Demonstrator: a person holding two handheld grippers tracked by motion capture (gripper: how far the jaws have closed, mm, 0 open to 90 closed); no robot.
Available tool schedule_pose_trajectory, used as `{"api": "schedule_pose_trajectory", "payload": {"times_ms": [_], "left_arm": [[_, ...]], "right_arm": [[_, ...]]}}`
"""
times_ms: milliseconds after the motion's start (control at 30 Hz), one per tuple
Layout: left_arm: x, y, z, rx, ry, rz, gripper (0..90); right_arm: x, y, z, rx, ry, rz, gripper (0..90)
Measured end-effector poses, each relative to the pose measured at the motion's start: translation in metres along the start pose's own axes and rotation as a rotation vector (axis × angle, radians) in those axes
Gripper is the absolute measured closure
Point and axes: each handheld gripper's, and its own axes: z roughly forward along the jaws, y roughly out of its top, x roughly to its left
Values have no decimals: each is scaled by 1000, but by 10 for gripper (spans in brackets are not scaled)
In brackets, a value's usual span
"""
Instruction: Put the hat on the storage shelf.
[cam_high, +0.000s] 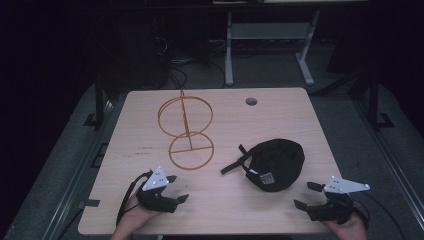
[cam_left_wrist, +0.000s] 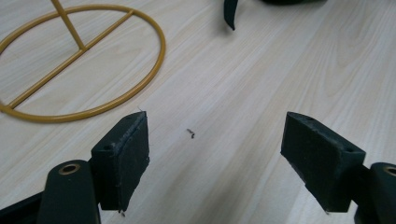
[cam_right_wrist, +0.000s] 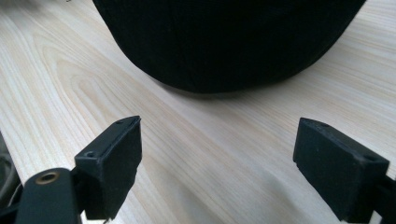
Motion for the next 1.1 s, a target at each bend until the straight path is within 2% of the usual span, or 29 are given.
{"api": "schedule_pose_trajectory", "payload": {"times_ms": [100,133,400,567,733,967,1100], "left_arm": [[-3,3,2,8,-8,21,232],[-4,4,4,7,-14,15,232],[-11,16,10,11,-49,41,228],[-17,29,17,27,-73,67,228],[-21,39,20,19,-97,57,228],[-28,57,32,19,-131,82,228],[-35,68,37,23,-154,113,228]], "right_arm": [[2,0,1,7,3,-10,152],[1,0,1,9,2,-11,152],[-2,-2,-1,1,7,4,152],[0,0,0,-2,8,5,152],[2,1,1,-6,16,5,152],[1,0,2,2,22,0,152],[1,0,1,-5,18,6,152]]}}
